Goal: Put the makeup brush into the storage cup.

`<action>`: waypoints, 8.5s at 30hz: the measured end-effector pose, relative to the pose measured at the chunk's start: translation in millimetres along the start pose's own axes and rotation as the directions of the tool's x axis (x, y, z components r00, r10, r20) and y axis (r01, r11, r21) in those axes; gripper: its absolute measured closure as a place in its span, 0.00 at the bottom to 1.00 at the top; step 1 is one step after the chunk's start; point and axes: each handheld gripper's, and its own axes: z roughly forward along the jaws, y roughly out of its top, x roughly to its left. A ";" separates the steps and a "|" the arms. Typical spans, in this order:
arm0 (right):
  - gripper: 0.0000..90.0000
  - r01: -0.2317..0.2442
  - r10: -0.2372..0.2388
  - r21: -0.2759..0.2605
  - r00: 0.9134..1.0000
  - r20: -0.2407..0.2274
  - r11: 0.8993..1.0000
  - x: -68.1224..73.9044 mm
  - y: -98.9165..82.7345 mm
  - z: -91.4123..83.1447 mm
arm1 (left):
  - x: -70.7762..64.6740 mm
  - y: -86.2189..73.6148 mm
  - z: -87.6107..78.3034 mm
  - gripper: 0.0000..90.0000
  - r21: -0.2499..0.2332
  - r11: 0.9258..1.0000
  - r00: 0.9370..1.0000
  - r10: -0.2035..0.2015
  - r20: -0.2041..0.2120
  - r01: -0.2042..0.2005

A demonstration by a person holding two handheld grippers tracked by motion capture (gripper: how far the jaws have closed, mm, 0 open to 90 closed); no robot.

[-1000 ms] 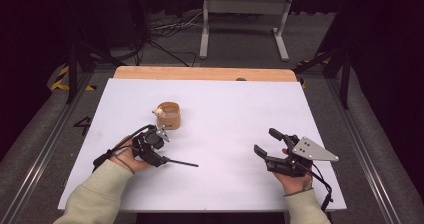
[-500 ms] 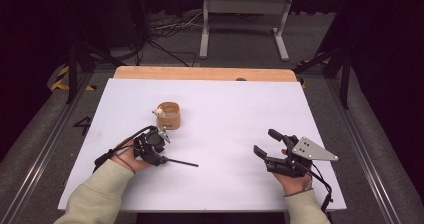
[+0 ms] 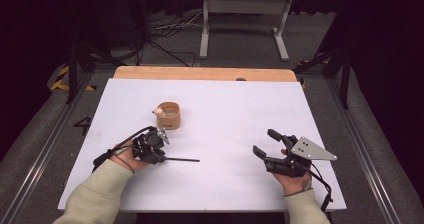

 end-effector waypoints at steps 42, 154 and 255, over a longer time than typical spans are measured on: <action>0.32 0.125 -0.120 0.082 0.991 -0.065 0.989 26.6 13.6 13.9 | -28.2 18.3 -26.9 0.95 -0.082 0.987 0.990 0.141 0.017 -0.139; 0.95 0.252 -0.056 0.307 0.847 -0.528 0.918 56.6 8.0 54.7 | -43.0 24.1 -59.1 0.37 -0.596 0.780 0.952 0.294 0.082 -0.190; 0.28 0.045 -0.019 0.144 0.984 -0.175 0.989 62.2 -6.7 62.9 | -46.0 15.0 -65.7 0.94 -0.797 0.596 0.983 0.069 0.168 0.095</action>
